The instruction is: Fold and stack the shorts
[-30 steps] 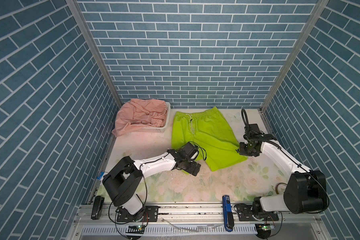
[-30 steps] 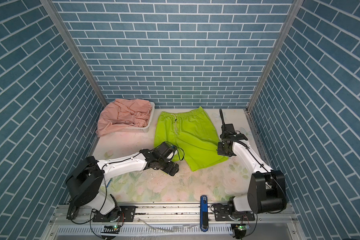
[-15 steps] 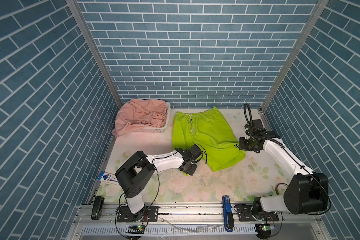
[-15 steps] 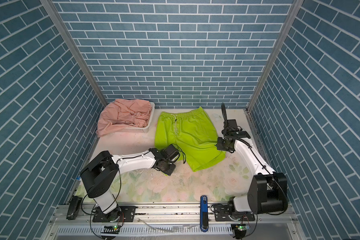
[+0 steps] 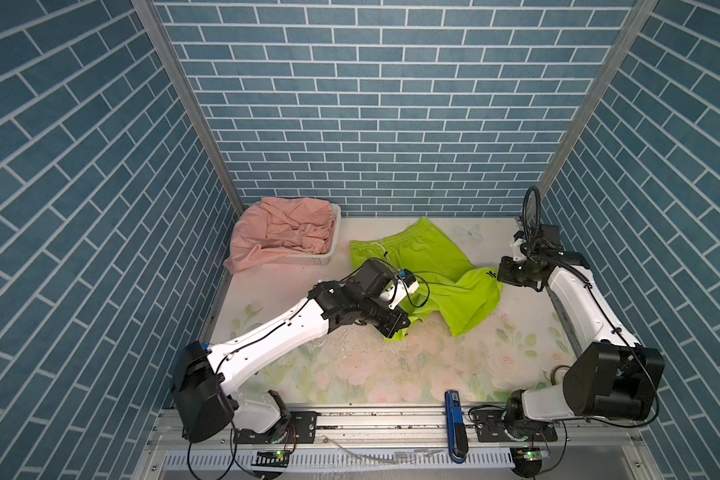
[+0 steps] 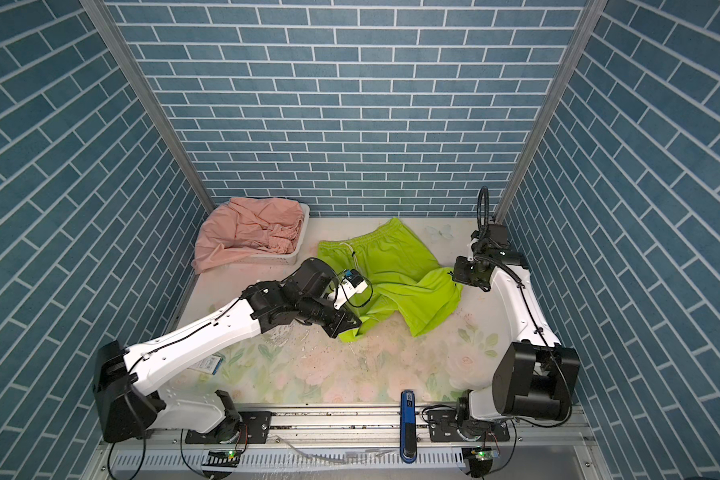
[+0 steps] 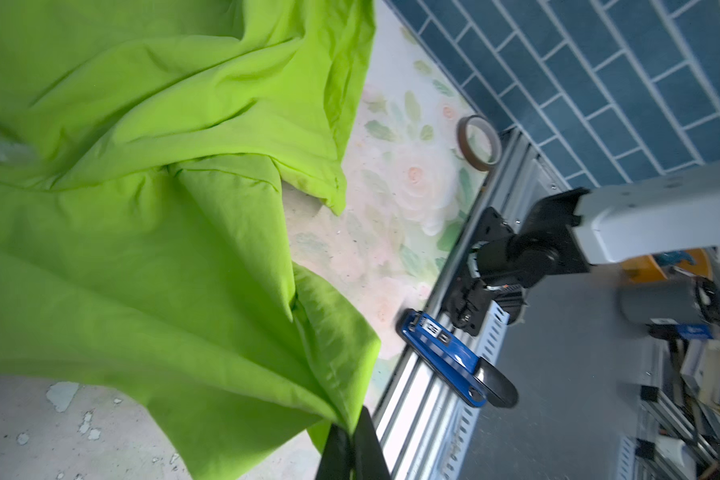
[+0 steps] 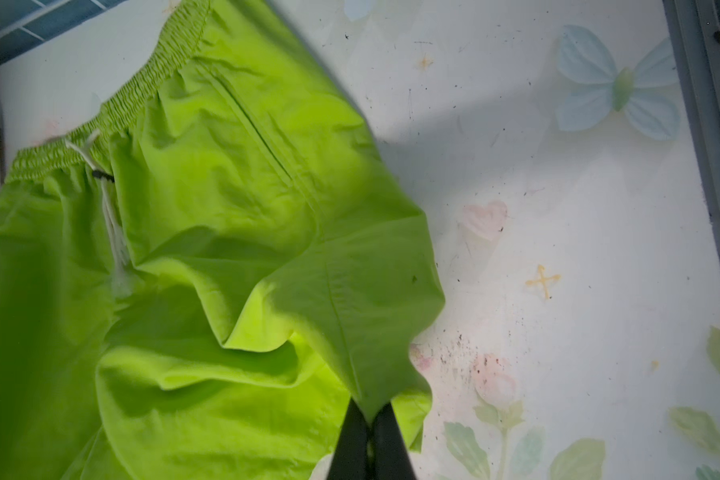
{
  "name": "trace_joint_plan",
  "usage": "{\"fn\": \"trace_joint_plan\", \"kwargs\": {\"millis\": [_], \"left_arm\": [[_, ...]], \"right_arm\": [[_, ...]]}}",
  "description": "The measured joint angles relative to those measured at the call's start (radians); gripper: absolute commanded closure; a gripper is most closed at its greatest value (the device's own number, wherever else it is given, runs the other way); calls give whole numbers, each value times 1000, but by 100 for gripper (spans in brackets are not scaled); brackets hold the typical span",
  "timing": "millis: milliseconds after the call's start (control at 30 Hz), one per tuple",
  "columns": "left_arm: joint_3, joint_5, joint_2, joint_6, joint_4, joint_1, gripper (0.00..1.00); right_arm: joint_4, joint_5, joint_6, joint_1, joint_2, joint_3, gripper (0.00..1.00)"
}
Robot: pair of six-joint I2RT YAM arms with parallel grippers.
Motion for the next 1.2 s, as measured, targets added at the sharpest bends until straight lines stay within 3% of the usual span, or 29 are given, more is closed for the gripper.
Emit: {"fn": "trace_joint_plan", "kwargs": {"millis": [167, 333, 367, 400, 467, 500, 600, 667, 867, 1067, 1200], "left_arm": [[2, 22, 61, 21, -60, 0, 99], [-35, 47, 223, 2, -22, -1, 89], [-35, 47, 242, 0, -20, -2, 74], [-34, 46, 252, 1, -20, -2, 45], [-22, 47, 255, 7, -27, -3, 4], [-11, 50, 254, 9, -32, -3, 0], [41, 53, 252, 22, -53, -3, 0], [74, 40, 245, 35, -79, -2, 0], [154, -40, 176, 52, -127, 88, 0], [32, -153, 129, -3, -85, 291, 0], [-49, -268, 126, -32, -92, 329, 0]], "right_arm": [[0, 3, 0, -19, 50, 5, 100], [-15, 69, -3, -23, 151, 51, 100], [-18, 88, -8, -23, 174, 74, 100], [-22, 109, -15, -24, 195, 96, 96], [-26, 140, -23, -26, 229, 136, 82], [-28, 152, -34, -26, 238, 150, 79], [-32, 155, -41, -26, 234, 162, 59], [-34, 156, -43, -26, 208, 151, 51], [-39, 154, -13, 6, -47, 57, 47], [51, 6, 134, 285, -249, -228, 47], [72, -46, 243, 439, -240, -406, 47]]}}
